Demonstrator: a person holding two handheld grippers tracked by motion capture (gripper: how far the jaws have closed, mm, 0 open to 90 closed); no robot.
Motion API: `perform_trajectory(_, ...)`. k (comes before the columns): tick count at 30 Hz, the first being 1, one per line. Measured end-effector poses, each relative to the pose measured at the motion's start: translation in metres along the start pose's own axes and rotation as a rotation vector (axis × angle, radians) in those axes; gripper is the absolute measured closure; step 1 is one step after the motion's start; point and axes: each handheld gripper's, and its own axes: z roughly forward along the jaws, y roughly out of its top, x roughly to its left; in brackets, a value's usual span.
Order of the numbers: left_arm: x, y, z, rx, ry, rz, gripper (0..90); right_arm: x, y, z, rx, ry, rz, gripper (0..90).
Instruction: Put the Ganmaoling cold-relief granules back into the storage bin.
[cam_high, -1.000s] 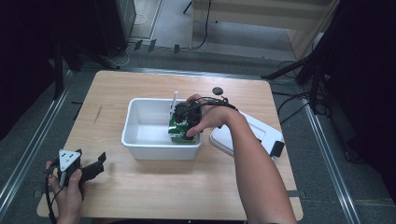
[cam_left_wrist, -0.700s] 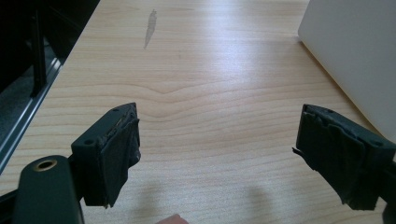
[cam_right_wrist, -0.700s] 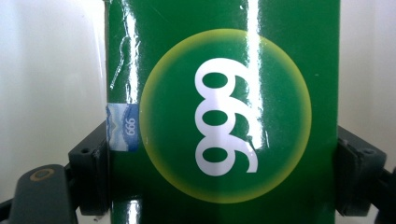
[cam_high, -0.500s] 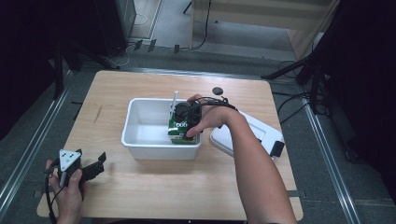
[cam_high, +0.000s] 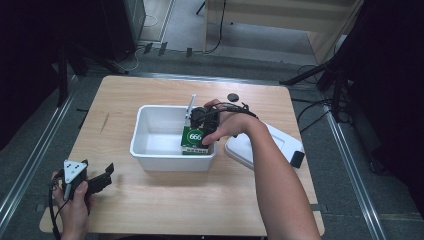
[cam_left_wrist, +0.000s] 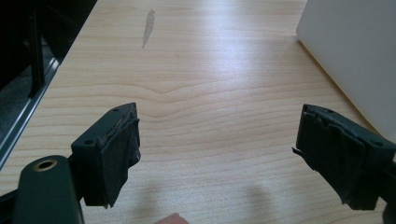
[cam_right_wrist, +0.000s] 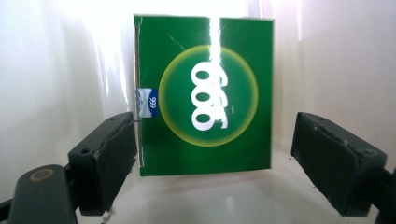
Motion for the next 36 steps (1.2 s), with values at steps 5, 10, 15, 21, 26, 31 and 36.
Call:
perform_trajectory(5, 0.000, 0.000, 0.000, 0.000, 0.004, 0.000, 14.4, 0.000, 0.006, -0.017, -0.038, -0.026, -0.018, 12.3)
perform_trajectory(10, -0.001, 0.000, 0.000, 0.001, 0.006, 0.007, 14.3, 0.001, 0.009, -0.033, -0.055, -0.047, -0.013, 12.3)
perform_trajectory(15, -0.001, 0.000, 0.000, 0.001, 0.004, 0.006, 14.3, 0.001, 0.006, -0.045, -0.069, -0.057, 0.000, 12.2)
perform_trajectory(21, -0.001, 0.000, 0.001, 0.001, 0.003, 0.009, 14.3, -0.001, -0.003, -0.061, -0.096, -0.073, 0.027, 12.2)
perform_trajectory(26, -0.002, 0.000, 0.001, 0.011, 0.004, 0.013, 14.3, -0.004, -0.012, -0.073, -0.107, -0.084, 0.053, 12.3)
perform_trajectory(31, -0.002, 0.000, 0.001, 0.010, 0.005, 0.014, 14.3, -0.007, -0.026, -0.086, -0.114, -0.104, 0.082, 12.3)
perform_trajectory(36, -0.002, 0.000, 0.001, 0.014, 0.005, 0.010, 14.3, -0.010, -0.042, -0.094, -0.108, -0.127, 0.114, 12.3)
